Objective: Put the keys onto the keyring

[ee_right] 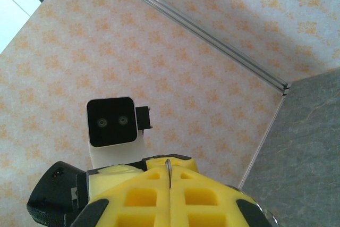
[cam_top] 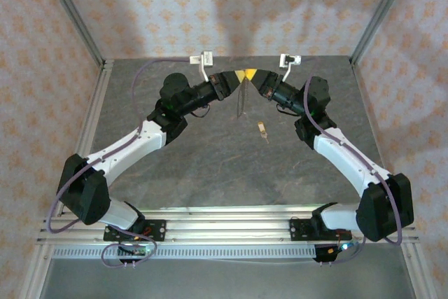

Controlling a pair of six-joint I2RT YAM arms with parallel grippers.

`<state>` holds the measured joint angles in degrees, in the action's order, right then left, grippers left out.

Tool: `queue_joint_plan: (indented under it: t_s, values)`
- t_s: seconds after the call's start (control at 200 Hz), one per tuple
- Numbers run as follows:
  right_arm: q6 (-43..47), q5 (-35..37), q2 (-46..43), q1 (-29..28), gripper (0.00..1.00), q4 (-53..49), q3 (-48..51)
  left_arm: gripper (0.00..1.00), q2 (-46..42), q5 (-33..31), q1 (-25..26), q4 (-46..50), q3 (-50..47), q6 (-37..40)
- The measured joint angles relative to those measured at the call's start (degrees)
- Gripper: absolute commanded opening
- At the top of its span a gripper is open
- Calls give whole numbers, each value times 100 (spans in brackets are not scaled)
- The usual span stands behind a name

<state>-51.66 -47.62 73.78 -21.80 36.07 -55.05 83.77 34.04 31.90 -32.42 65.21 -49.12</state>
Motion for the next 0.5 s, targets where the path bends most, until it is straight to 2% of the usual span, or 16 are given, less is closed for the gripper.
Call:
queue_joint_plan:
  t_s: [0.225,0.46,0.5]
  values:
    - [2,59,0,11,0,0,0,0,83,0,0,-37,66,-35]
    - [92,221,-4,35,0,-94,0,0,245,7,0,-92,162,-31]
    - [136,249,-13,37,10,-170,0,0,260,4,0,-87,162,-11]
